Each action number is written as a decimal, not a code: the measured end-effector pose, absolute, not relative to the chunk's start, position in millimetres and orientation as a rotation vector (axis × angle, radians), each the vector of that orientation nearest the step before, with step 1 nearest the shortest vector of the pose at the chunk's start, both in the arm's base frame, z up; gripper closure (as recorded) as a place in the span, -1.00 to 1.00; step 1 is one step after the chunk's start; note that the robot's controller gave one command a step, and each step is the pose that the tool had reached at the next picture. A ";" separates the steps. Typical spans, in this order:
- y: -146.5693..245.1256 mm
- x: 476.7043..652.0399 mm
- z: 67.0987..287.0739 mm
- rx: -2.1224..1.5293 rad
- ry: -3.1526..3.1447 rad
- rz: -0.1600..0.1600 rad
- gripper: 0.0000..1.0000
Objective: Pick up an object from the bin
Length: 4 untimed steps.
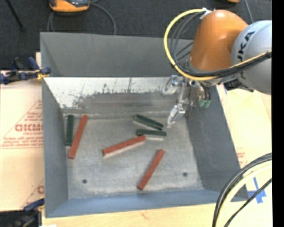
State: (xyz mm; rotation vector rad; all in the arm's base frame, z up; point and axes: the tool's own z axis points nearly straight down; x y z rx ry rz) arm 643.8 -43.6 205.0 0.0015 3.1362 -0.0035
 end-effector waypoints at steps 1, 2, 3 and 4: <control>-43.6 643.8 205.0 0.001 3.136 -0.004 -1.00; -46.0 631.8 154.9 0.019 3.130 -0.001 -1.00; -32.7 641.7 80.7 -0.014 3.136 -0.003 1.00; -32.7 641.7 80.8 -0.014 3.136 -0.003 1.00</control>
Offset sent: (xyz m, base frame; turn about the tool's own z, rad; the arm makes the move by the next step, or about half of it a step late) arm -0.0340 -0.0067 -0.1294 0.0356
